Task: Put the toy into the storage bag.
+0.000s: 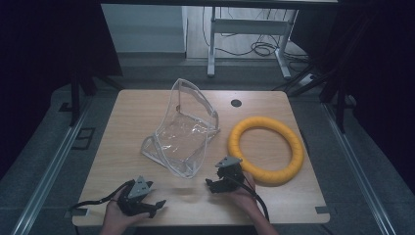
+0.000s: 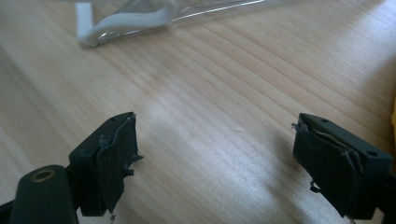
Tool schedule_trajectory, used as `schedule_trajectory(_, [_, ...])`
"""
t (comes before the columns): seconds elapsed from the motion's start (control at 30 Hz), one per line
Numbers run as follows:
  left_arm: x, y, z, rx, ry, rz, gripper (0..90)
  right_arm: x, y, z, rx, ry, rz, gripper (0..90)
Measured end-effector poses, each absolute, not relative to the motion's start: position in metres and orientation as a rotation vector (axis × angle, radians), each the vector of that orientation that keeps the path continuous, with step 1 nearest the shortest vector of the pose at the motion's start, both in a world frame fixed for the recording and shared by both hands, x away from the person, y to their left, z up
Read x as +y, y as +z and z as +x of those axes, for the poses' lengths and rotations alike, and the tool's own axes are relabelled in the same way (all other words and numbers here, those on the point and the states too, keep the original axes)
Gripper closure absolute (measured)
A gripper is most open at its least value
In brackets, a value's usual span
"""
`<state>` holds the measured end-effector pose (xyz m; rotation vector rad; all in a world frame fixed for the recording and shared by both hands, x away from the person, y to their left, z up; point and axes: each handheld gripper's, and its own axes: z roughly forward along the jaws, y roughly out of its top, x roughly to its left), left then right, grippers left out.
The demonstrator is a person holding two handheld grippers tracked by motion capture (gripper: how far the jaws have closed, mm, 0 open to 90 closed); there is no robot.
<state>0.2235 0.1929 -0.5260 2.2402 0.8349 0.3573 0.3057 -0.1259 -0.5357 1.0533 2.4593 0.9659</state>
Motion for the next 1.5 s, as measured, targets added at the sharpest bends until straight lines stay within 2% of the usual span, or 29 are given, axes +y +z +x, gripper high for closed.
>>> schedule_trajectory(0.87, [0.19, -0.529, 0.223, 0.83, 0.339, 2.25, 19.6, -0.142, -0.526, 0.292, 2.449, 1.116, 0.983, 23.1])
schedule_trajectory(1.5, [0.191, -0.528, 0.224, 0.837, 0.325, 2.236, 19.4, -0.163, -0.495, 0.294, 2.455, 1.137, 0.921, 27.0])
